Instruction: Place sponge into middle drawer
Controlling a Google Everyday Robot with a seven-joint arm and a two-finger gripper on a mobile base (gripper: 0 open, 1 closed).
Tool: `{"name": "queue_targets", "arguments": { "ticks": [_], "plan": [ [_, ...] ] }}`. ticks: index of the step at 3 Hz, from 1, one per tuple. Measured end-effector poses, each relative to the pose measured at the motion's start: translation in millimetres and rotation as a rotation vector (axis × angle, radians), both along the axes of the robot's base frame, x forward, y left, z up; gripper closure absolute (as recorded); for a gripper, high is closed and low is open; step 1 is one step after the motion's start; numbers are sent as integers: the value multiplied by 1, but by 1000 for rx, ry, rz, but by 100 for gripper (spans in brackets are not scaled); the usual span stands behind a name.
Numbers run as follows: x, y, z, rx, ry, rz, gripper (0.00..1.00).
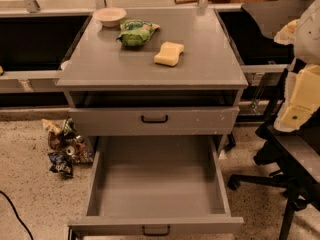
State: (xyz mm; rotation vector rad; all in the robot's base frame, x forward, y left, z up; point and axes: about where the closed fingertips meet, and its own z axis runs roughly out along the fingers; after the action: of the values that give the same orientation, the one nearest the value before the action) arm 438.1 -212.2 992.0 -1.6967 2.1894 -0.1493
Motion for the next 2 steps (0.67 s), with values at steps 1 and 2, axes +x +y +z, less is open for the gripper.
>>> {"name": "queue_targets", "arguments": {
  "ticks": [1, 2],
  "plan": [
    [0, 0, 0, 0, 0, 0, 0],
    [5, 0, 1, 14, -20, -4, 0]
  ]
}}
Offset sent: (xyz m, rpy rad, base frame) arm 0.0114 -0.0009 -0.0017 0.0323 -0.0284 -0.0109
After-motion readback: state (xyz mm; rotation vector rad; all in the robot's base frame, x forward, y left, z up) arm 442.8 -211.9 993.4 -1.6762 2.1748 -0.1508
